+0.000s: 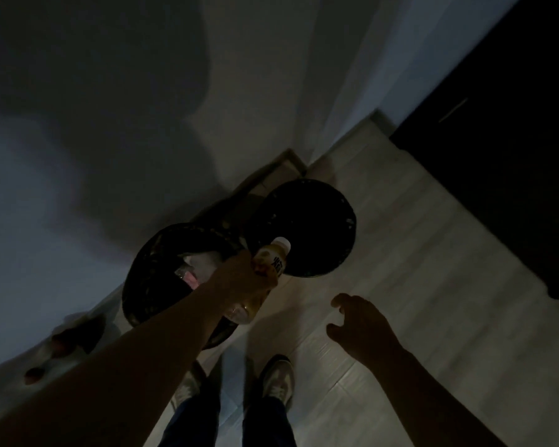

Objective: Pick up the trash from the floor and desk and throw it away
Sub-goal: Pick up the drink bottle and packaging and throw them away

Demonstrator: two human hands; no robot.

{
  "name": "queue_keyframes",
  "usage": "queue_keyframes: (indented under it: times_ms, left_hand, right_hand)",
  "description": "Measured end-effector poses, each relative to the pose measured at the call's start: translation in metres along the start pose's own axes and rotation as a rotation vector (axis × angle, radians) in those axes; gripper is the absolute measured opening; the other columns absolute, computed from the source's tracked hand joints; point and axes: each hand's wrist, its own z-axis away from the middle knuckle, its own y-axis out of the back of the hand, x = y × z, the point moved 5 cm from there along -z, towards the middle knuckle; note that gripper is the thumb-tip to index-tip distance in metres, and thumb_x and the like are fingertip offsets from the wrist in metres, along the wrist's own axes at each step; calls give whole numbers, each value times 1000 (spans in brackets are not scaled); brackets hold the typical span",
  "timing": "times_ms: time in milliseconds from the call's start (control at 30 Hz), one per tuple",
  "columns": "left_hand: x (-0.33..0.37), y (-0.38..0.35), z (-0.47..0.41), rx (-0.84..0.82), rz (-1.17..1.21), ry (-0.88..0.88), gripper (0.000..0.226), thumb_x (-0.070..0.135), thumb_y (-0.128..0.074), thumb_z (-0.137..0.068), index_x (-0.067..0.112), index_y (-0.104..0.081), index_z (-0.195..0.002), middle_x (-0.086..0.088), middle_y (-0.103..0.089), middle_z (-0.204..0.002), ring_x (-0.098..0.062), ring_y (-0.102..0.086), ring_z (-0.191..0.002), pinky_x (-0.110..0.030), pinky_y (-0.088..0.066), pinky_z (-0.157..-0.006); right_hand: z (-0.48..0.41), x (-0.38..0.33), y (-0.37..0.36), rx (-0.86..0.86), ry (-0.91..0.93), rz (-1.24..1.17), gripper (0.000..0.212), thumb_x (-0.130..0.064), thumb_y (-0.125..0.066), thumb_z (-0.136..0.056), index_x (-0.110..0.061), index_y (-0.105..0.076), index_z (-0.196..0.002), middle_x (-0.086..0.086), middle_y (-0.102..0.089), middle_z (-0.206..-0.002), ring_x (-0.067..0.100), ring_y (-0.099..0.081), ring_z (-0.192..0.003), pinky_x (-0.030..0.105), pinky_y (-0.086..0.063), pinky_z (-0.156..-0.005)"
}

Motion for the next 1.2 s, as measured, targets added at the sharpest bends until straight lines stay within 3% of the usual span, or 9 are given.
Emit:
queue_keyframes:
  times_ms: [133, 300, 400, 567, 700, 867, 1033, 1200]
  left_hand:
    - [35, -14, -37, 13, -98, 5, 74, 41, -71, -76, 8, -40, -134, -11, -53, -128, -29, -52, -118, -34, -44, -94]
    - [66, -16, -63, 103, -140, -68, 80, 36, -68, -82, 5, -27, -144, -19, -41, -140, -37, -42, -129, -43, -38, -106]
    - [75, -17, -59, 167, -251, -140, 79, 31, -70, -79, 6, -29, -142, -21, -40, -137, -38, -43, -125, -44, -42, -102]
    - [75, -27, -39, 75, -414, -222, 50, 26, -63, -83, 6, -44, -126, -13, -55, -115, -30, -55, -104, -34, -47, -80]
    - [68, -27, -13, 41, -507, -255, 38, 28, -58, -89, 7, -50, -119, -11, -57, -115, -26, -56, -109, -29, -44, -84]
    - [56, -14, 41, -40, -631, -265, 53, 30, -56, -90, 10, -39, -136, -9, -48, -136, -24, -45, -126, -29, -38, -97]
    - [64, 7, 114, -69, -636, -248, 59, 32, -55, -92, 10, -33, -142, -11, -41, -144, -27, -40, -131, -34, -35, -105]
    - [87, 36, 202, 45, -588, -313, 58, 36, -55, -91, 13, -37, -140, -10, -46, -140, -25, -45, -127, -31, -38, -99]
  right_hand:
    - [1, 32, 6, 24, -61, -69, 50, -32, -61, -88, -23, -43, -133, -1, -52, -126, 12, -51, -111, 25, -46, -91]
    - [0, 58, 7, 56, -90, -137, 49, -31, -62, -86, -23, -45, -132, -2, -53, -123, 9, -51, -103, 20, -44, -82]
    - [1, 65, 4, 55, -96, -151, 48, -30, -62, -86, -24, -45, -131, -2, -53, -123, 9, -51, -105, 19, -43, -81]
    - [4, 61, 4, 55, -81, -142, 48, -31, -62, -86, -23, -46, -131, -1, -53, -124, 11, -52, -109, 23, -47, -88]
    - [10, 49, 14, 65, -56, -121, 50, -32, -62, -86, -22, -45, -132, -1, -53, -125, 12, -52, -110, 22, -47, -86]
    - [33, 25, 37, 81, -2, -97, 51, -30, -62, -86, -21, -44, -133, 1, -53, -125, 13, -52, -112, 23, -47, -88]
    - [81, -8, 70, 95, 77, -5, 52, -32, -62, -88, -19, -42, -135, 4, -51, -129, 17, -50, -118, 27, -45, -96]
    - [146, -45, 108, 122, 210, 113, 55, -34, -61, -88, -17, -42, -136, 6, -50, -129, 19, -48, -120, 28, -42, -99]
